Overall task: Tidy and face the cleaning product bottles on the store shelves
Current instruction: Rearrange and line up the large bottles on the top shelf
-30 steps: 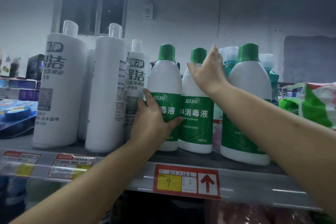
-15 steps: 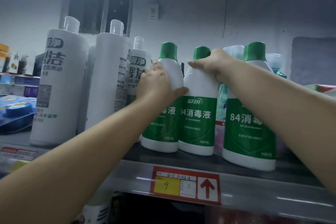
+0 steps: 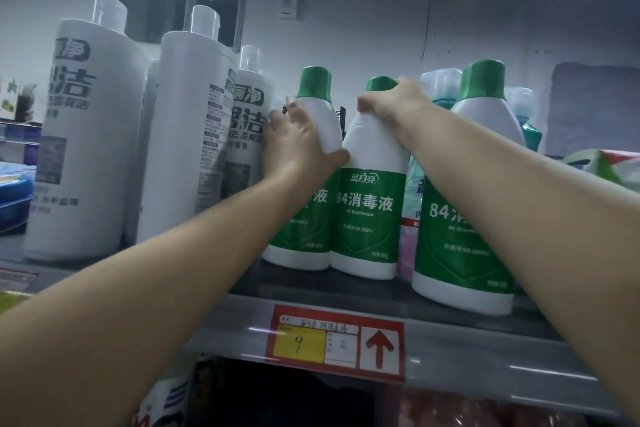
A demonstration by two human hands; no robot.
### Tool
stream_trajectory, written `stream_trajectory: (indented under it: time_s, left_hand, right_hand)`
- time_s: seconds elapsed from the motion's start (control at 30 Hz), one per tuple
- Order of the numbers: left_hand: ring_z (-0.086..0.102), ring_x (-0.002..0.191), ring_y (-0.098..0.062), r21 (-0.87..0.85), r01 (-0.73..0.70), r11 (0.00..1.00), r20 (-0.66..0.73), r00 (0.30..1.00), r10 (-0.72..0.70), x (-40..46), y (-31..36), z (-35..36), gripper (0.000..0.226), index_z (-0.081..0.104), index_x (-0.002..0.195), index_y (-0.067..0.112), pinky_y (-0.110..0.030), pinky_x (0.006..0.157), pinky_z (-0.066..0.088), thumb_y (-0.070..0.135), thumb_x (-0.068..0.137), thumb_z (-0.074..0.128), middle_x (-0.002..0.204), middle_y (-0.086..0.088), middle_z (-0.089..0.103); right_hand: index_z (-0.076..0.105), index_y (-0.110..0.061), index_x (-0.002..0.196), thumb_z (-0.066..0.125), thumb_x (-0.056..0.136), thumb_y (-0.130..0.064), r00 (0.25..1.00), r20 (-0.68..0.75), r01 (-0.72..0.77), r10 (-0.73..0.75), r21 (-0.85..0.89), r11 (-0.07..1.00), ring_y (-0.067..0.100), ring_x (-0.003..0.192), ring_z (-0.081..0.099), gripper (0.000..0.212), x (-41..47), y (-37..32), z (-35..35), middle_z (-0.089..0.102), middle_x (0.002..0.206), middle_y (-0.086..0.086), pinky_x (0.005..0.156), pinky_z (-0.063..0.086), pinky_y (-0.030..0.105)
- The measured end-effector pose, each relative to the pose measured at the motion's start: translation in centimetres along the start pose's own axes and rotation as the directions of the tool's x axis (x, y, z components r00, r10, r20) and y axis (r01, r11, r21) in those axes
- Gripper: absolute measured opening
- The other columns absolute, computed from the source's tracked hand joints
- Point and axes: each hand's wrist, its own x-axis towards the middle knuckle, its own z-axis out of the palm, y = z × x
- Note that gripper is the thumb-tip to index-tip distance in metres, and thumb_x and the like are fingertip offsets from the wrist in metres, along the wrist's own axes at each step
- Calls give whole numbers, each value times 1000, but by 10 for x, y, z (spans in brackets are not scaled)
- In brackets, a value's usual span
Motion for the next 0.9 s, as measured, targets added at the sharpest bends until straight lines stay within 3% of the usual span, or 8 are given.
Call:
stream_trajectory:
  time_s: [0.2,0.3,0.5,0.63,0.8,0.9]
  left_hand:
    - [27,125,-31,-40,12,999,-91,996,-16,-1,-4,16,104,-2,146,6,-38,103,29,53,78,60,139,-18,22]
    - [28,124,-32,-41,-8,999,-134,991,3,-2,-5,20,98,1,146,6,-37,103,27,51,81,58,137,-20,26]
    - [28,127,-33,10,-34,999,-188,981,36,-4,-7,23,95,4,145,4,-37,106,23,53,82,54,140,-22,27]
    - [17,137,-35,45,-40,998,-165,985,47,-2,-8,24,99,-5,146,4,-39,113,14,56,83,51,148,-26,18]
    - [29,126,-34,83,-69,994,-190,978,84,-3,-7,22,97,-4,147,10,-40,107,22,55,82,52,140,-25,27]
    - [25,129,-36,97,-57,994,-187,980,75,-4,-5,22,93,-1,147,14,-43,108,19,54,82,53,142,-27,23]
  right_hand:
    - [42,-12,125,59,77,-30,987,-126,92,-100,-66,994,25,111,52,54,9,7,12,51,110,5,77,35,25]
    - [44,-13,125,63,78,-32,976,-165,124,-139,-96,988,24,113,52,55,13,9,15,54,121,5,77,32,22]
    - [50,-13,115,60,77,-32,959,-199,180,-203,-129,975,25,106,54,44,16,12,24,60,116,7,76,35,25]
    - [52,-12,112,59,77,-33,951,-208,198,-229,-161,967,26,105,55,42,18,14,26,60,114,8,79,38,28]
    - [52,-11,113,60,78,-34,953,-172,224,-251,-161,961,26,105,54,43,19,17,26,60,114,9,82,40,29]
    - [51,-11,114,59,79,-34,952,-171,225,-253,-170,959,26,106,53,43,18,17,26,60,115,9,79,37,26]
